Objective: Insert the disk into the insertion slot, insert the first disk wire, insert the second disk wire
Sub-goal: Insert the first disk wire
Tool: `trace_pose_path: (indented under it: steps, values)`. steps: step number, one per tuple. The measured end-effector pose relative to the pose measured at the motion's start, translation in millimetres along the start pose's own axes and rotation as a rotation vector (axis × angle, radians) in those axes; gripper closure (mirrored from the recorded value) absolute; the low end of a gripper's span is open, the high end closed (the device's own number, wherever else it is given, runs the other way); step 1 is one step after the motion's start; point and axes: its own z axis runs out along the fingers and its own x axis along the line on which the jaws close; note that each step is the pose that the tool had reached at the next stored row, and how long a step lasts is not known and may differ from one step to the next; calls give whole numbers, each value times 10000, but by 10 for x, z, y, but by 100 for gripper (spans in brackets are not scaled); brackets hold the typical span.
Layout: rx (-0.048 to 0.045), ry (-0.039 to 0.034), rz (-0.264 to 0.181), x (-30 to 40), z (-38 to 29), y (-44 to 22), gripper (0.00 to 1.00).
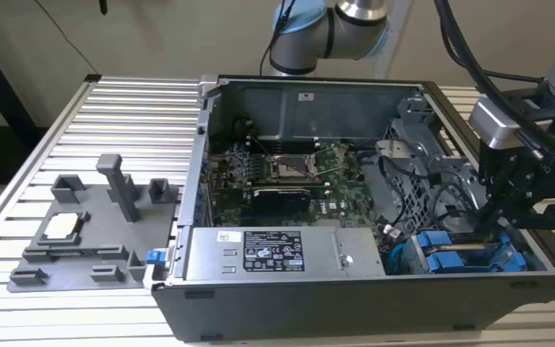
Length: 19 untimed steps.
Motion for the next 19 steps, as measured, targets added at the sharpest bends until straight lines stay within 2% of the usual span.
trace_pose_path:
  steps: [19]
  values:
    - [-1,7,83,6,94,6,81]
